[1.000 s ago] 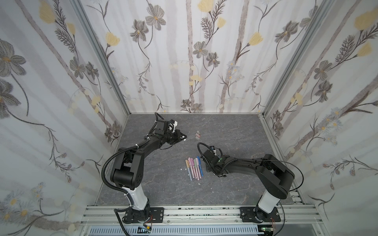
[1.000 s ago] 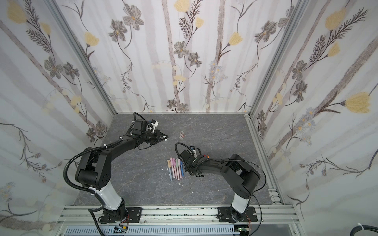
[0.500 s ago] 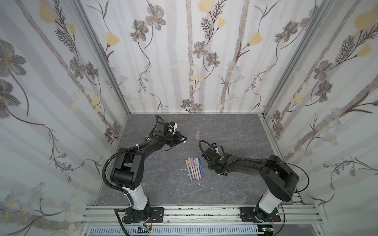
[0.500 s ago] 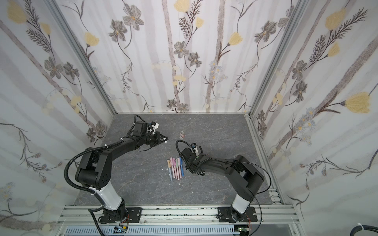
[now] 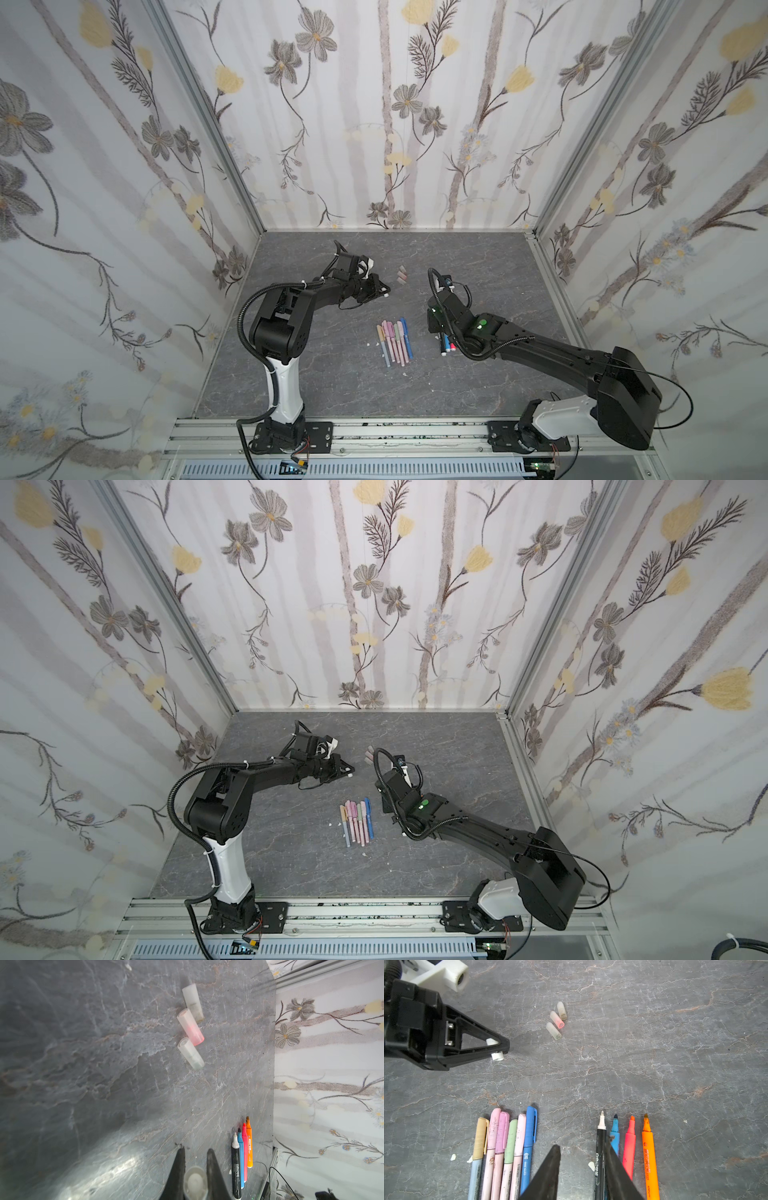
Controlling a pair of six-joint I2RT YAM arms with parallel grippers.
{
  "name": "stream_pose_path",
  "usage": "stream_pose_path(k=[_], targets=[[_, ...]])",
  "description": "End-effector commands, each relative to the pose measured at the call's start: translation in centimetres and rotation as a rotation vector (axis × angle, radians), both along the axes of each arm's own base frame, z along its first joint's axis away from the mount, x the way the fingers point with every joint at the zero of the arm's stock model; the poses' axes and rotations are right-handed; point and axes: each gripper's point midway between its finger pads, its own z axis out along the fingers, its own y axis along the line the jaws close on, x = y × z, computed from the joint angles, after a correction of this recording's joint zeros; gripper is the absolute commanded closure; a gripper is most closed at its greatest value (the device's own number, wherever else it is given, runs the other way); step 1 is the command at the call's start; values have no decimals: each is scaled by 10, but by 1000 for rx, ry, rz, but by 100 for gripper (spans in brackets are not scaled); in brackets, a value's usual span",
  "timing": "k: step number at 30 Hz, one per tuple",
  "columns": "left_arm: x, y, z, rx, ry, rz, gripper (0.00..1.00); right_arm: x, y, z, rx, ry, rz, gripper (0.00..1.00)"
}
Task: Remove pen caps from pens
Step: Place the pen cap at the top-center of the table.
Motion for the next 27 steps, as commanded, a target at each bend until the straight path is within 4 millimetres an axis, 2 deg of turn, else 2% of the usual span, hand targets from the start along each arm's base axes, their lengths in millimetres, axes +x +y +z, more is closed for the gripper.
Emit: stream_pose_path(k=[1, 6, 11, 13, 17, 21, 27], targets=[[22, -3, 2, -7, -27, 60, 95, 0, -6, 2, 1, -21, -19, 64], [33, -14, -9, 3, -6, 103, 90, -4, -13, -3, -2, -17, -38, 64], [38, -22, -22, -7, 23, 121, 90, -5, -16, -8, -4, -12, -46, 64], [46, -25, -16, -19, 8, 125, 90, -6, -17, -9, -8, -11, -46, 64], [48, -24, -20, -8, 15, 137, 90, -6, -18, -9, -11, -13, -46, 64], [45, -24, -29, -8, 32, 137, 82, -7, -18, -11, -9, -11, -44, 64], [42, -24, -40, -7, 51, 137, 77, -9, -17, -17, -7, 3, -32, 64]])
